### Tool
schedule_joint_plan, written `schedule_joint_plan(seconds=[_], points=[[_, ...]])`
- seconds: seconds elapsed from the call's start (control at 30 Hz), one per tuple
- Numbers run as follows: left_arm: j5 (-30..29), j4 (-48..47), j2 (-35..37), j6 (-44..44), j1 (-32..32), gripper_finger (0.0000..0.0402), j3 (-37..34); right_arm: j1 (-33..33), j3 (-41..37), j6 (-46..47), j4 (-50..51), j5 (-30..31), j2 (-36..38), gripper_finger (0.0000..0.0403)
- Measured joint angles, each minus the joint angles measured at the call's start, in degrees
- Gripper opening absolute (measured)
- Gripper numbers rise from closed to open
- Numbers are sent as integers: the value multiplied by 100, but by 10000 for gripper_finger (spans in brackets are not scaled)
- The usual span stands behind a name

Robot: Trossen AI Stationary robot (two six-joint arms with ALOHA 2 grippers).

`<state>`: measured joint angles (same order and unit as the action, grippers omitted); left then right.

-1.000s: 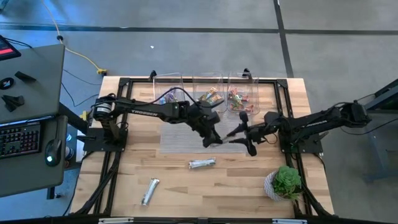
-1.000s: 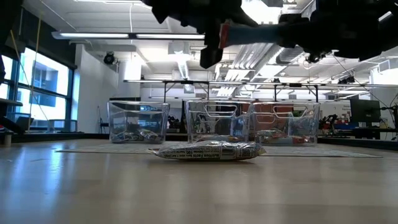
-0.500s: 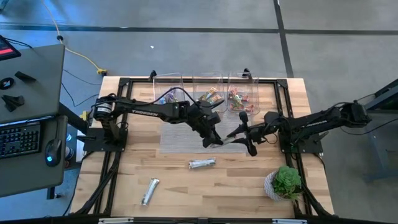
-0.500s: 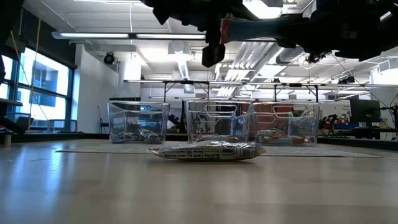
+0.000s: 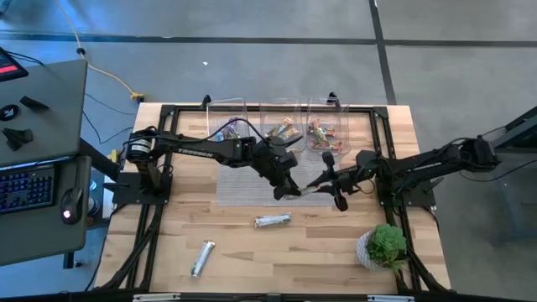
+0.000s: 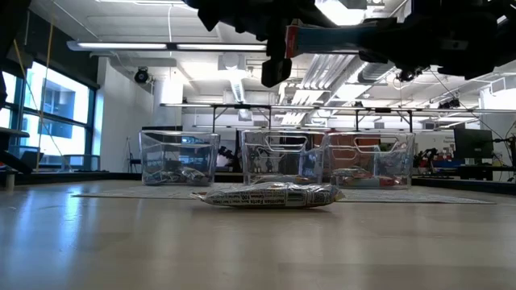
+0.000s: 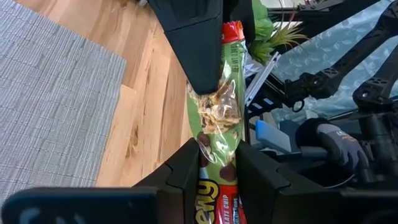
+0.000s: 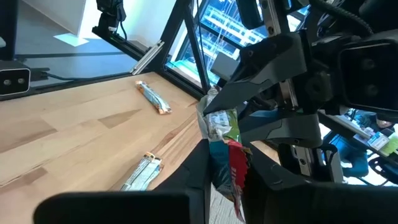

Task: Pick and place Granola Bars by type
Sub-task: Put the red granola bar into the right transparent bin

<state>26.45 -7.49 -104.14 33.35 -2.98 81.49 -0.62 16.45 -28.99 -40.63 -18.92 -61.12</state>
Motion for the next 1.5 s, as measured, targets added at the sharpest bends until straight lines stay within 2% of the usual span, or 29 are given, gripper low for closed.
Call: schedule_joint_plan(seconds=[0.2, 0.37, 0.43, 0.6, 0.7, 0.93, 1.0, 1.1, 1.17, 1.27, 1.43, 1.5], points=[[-59, 16, -2, -189, -3, 122, -1, 4, 0, 28, 218, -47, 4, 50], [-297, 22, -2, -368, -5, 153, 0, 5, -2, 71, 452, 68, 2, 40], [-501, 30, -2, -384, -4, 160, 0, 9, -2, 290, 562, 558, 0, 35], [-1018, 45, -2, -403, -42, 163, -2, 20, -2, 760, 773, 2323, 2, 37], [-1205, 56, -2, -406, -43, 163, -2, 22, -5, 893, 693, 2852, 0, 45], [-1339, 62, 19, -402, -80, 163, 4, 17, -11, 861, 575, 2939, 35, 32], [-1395, 50, 46, -452, -129, 163, 0, -13, -4, 839, 708, 2506, 44, 30], [-1867, 145, 107, -772, -247, 163, -2, 34, -2, 954, 921, 1651, 35, 31], [-2214, 240, 138, -970, -376, 163, 2, 89, -1, 1184, 942, 1783, 40, 34], [-2384, 270, 170, -1174, -575, 163, -5, 121, 0, 1147, 1180, 2958, 47, 33], [-2129, 465, 334, -1429, -759, 163, -3, 121, -2, 1094, 844, 6030, 45, 27], [-2085, 456, 410, -1580, -789, 163, 2, 115, -2, 1059, 566, 6783, 47, 28]])
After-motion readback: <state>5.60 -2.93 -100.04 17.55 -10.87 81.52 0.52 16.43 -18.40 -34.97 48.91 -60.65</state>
